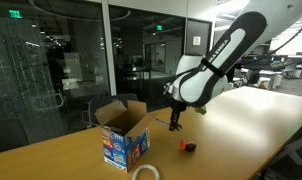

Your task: Pick up the spanner from the table and put it in the box

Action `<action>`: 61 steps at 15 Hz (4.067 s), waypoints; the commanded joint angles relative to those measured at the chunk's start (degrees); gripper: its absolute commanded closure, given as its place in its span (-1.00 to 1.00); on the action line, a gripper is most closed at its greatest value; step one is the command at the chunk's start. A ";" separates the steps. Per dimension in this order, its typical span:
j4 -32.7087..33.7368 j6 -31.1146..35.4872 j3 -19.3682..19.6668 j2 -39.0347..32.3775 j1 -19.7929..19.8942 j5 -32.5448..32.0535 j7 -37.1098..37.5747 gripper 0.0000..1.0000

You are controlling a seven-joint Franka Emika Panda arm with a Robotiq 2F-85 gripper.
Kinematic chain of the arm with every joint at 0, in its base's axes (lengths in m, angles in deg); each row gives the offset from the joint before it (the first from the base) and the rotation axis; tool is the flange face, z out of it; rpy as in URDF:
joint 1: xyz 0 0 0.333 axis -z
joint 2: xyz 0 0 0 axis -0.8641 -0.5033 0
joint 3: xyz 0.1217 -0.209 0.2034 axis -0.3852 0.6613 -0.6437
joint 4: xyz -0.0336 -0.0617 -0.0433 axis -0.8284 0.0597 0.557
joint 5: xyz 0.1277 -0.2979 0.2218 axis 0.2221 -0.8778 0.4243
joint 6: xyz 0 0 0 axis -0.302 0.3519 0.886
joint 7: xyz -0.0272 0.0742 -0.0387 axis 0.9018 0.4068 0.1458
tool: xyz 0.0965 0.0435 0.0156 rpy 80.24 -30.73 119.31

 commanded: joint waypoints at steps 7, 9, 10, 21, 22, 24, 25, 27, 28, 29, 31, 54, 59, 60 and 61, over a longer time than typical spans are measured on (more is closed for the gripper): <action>19.27 -7.16 3.30 3.05 -12.35 7.41 -0.83 0.54; 22.37 -5.74 3.77 -0.62 -14.67 9.05 -2.12 0.54; 23.75 -5.13 3.55 -2.91 -15.46 10.38 -2.73 0.54; 38.61 -6.19 -3.39 -21.52 -13.34 14.54 -8.03 0.54; 39.81 -6.61 -3.53 -22.34 -13.19 14.45 -8.23 0.54; 41.81 -7.50 -3.54 -23.69 -12.99 14.37 -8.35 0.54; 42.61 -8.02 -3.31 -24.20 -13.06 14.26 -8.13 0.53; 44.07 -9.47 -2.91 -24.92 -13.25 14.20 -7.58 -0.26; 44.64 -10.18 -2.65 -25.14 -13.40 14.08 -7.28 -0.40; 45.17 -10.73 -2.57 -25.44 -13.45 14.12 -7.20 -0.53; 45.84 -12.05 -2.39 -25.53 -13.53 14.10 -7.08 -0.85; -11.54 -46.92 13.40 37.32 -12.39 2.11 45.57 -1.00; -14.26 -61.48 17.78 48.75 -7.84 7.27 47.27 -1.00; -14.24 -63.04 18.63 50.20 -6.90 8.62 47.57 -1.00; -14.23 -63.91 19.45 51.48 -6.13 10.24 47.75 -1.00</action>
